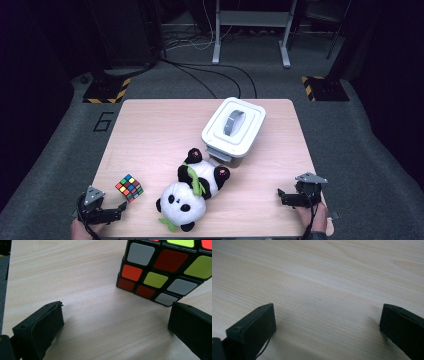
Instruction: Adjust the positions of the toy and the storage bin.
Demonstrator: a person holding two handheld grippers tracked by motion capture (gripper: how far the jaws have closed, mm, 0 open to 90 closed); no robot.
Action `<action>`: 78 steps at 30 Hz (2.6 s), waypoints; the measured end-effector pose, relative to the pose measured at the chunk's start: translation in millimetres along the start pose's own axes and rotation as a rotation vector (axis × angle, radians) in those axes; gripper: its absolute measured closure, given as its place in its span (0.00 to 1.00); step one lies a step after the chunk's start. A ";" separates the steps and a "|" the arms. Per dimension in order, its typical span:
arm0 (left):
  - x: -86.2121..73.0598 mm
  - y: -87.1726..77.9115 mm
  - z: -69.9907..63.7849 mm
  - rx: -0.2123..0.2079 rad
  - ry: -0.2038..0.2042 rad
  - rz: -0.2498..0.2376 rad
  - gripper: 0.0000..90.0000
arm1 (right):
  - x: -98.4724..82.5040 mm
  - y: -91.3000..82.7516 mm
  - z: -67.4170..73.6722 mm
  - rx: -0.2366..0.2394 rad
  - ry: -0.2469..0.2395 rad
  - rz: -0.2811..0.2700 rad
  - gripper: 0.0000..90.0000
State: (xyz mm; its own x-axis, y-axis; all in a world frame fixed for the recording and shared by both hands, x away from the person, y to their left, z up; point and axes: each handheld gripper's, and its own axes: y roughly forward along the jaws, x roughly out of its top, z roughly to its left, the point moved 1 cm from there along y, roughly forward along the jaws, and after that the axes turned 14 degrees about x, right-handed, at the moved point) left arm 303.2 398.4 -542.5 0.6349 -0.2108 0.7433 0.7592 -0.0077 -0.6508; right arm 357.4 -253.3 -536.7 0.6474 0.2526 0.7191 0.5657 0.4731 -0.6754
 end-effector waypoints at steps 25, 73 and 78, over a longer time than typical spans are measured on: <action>7.8 -3.7 0.5 -0.037 0.032 0.019 0.00 | -0.1 0.0 0.0 -0.002 0.002 -0.002 0.00; 50.8 -6.5 -17.3 -0.117 0.125 -0.031 0.16 | -0.2 -0.2 0.0 -0.004 0.004 -0.003 0.00; 52.1 -3.8 -18.0 -0.117 0.117 -0.033 0.22 | -0.2 -0.2 -0.1 -0.004 0.002 -0.003 0.00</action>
State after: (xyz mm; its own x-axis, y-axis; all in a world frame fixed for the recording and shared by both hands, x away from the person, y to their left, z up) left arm 330.8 369.9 -504.1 0.5841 -0.3205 0.7457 0.7530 -0.1292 -0.6452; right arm 357.2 -253.5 -536.8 0.6468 0.2493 0.7208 0.5695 0.4708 -0.6738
